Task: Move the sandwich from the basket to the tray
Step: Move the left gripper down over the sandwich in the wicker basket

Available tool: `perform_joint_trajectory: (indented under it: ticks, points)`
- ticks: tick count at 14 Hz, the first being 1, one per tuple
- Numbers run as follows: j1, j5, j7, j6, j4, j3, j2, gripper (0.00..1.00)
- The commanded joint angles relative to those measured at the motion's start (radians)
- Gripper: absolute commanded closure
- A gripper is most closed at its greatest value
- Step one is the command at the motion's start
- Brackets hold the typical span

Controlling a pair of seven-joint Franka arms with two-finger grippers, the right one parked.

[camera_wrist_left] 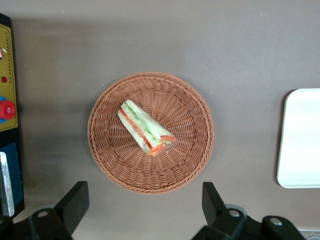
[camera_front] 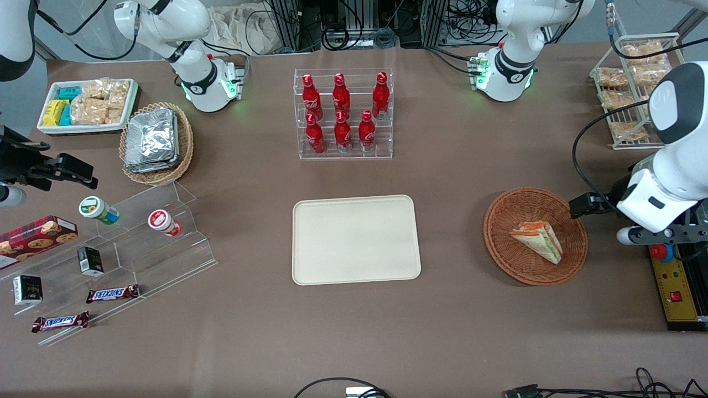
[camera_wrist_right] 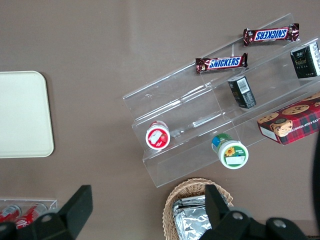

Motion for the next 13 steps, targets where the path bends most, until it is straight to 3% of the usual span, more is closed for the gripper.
perform_joint_trajectory:
  ticks: [1,5,7,10,13]
  points:
    - [-0.007,0.002,-0.012,-0.032,0.041,-0.003,0.03,0.0]
    - [-0.014,0.008,-0.017,-0.064,0.091,-0.003,0.064,0.0]
    - [-0.007,0.008,-0.049,-0.073,0.05,0.002,0.067,0.0]
    - [-0.002,-0.007,-0.338,-0.006,-0.011,0.006,0.068,0.0]
    - [-0.004,-0.004,-0.575,0.191,-0.174,0.006,0.064,0.0]
